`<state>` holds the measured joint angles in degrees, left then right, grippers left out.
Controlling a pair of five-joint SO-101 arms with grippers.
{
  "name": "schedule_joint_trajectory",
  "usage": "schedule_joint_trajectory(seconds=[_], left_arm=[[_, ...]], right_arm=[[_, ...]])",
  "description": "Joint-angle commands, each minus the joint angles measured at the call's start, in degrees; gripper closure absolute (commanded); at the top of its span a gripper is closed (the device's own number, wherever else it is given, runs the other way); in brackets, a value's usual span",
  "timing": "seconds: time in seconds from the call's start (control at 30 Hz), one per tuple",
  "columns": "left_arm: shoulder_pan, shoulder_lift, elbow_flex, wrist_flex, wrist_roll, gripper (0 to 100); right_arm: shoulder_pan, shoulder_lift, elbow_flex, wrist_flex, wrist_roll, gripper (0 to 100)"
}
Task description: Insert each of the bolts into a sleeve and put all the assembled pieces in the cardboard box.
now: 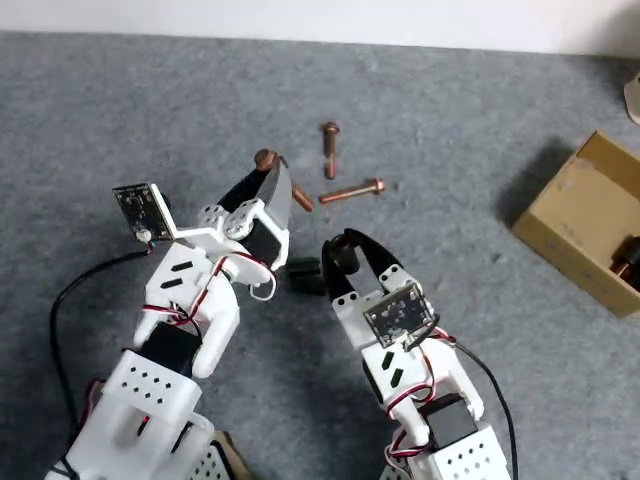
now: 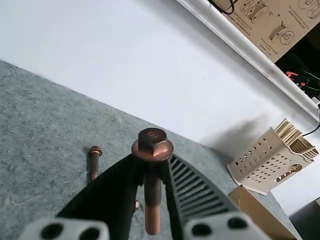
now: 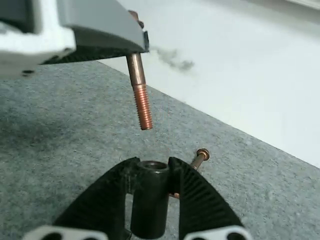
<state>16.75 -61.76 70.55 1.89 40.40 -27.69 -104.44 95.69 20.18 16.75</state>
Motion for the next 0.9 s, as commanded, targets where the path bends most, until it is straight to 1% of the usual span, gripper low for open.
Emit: schedule_joint_trajectory(seconds=[0.0, 0.1, 0.2, 0.43, 0.53, 0.67, 0.77, 0.87], left_arm=[[4.35, -0.84, -4.79, 0.18, 0.62, 99], [5.85, -0.84, -7.16, 3.52, 0.70, 99], [5.76, -0.84, -9.27, 7.03, 2.02, 99], [5.58, -0.92, -9.71, 7.21, 2.55, 99], [5.85, -3.91, -9.27, 7.56, 2.46, 99], [6.02, -10.51, -9.36, 12.66, 2.37, 99], [7.87, -13.58, -9.19, 14.68, 1.93, 99], [10.86, -13.41, -9.10, 15.82, -0.79, 99]], right_arm=[[-0.13, -0.75, 5.14, -3.12, 0.97, 99.4], [-0.13, -0.75, 6.02, -3.47, 0.97, 99.4], [-0.13, -0.75, 5.93, -3.47, 0.97, 99.4], [-0.13, -0.75, 5.93, -3.38, 0.97, 99.4], [-0.13, -0.75, 5.93, -3.38, 0.97, 99.4], [-0.22, -0.75, 5.93, -3.30, 0.97, 99.4], [-0.31, -0.75, 5.93, -3.30, 0.97, 99.4], [-0.31, -0.75, 5.93, -3.30, 0.97, 99.4]])
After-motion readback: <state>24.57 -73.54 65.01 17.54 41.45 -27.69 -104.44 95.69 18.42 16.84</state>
